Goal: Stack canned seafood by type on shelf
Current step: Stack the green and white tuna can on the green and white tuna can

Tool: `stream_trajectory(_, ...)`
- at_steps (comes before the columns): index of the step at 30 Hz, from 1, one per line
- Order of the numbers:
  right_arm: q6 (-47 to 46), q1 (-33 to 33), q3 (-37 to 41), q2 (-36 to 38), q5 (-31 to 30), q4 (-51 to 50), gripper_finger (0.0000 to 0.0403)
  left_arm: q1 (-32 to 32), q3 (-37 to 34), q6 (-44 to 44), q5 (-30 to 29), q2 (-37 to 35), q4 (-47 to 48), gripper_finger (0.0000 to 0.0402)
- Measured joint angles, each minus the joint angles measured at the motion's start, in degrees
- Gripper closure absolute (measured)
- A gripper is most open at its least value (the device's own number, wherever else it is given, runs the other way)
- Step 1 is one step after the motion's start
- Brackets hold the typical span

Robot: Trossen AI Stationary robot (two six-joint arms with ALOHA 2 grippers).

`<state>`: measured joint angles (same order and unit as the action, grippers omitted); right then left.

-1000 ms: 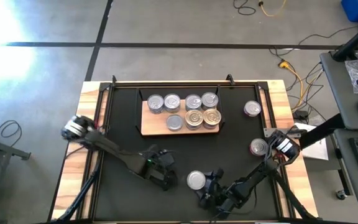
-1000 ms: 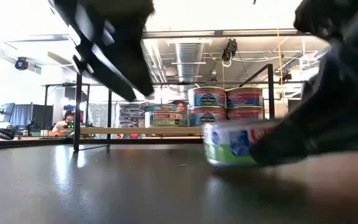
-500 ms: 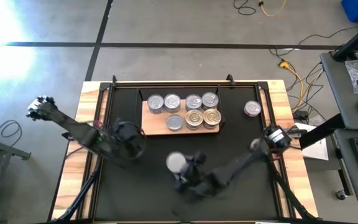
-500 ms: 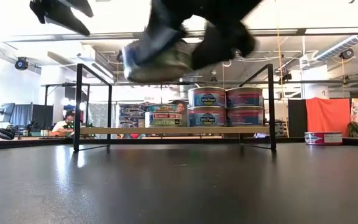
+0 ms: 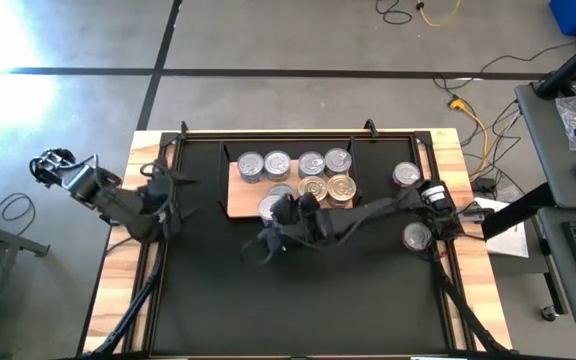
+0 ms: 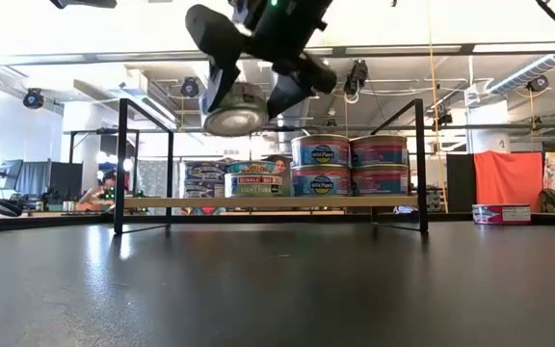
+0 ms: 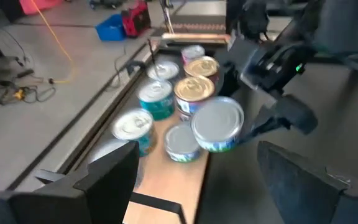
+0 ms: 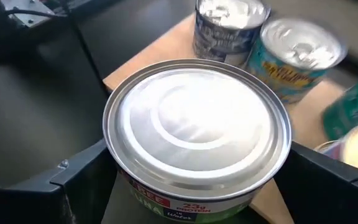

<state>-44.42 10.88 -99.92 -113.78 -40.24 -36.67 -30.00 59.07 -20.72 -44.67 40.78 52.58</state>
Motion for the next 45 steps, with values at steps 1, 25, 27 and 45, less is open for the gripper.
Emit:
stream_trajectory(1, -0.7, -0.9, -0.2, 0.0, 1.8, 0.0, 0.0039, 0.0, 0.0, 0.3, -0.5, -0.8, 0.0, 0.0093)
stream_trajectory(25, 8.8, -9.7, -3.1, 0.2, 14.4, -5.1, 0.0038, 0.8, 0.0, -5.8, -1.0, -2.6, -1.0, 0.0093)
stream_trajectory(27, 9.2, -9.8, -3.1, 0.5, 15.4, -5.1, 0.0038, 1.6, 0.0, -5.0, -1.2, -2.6, -1.1, 0.0093)
stream_trajectory(45, 15.9, -11.8, -4.8, 1.0, 16.7, -7.8, 0.0037, 20.9, -1.4, 7.8, 16.3, 3.1, -7.6, 0.0093)
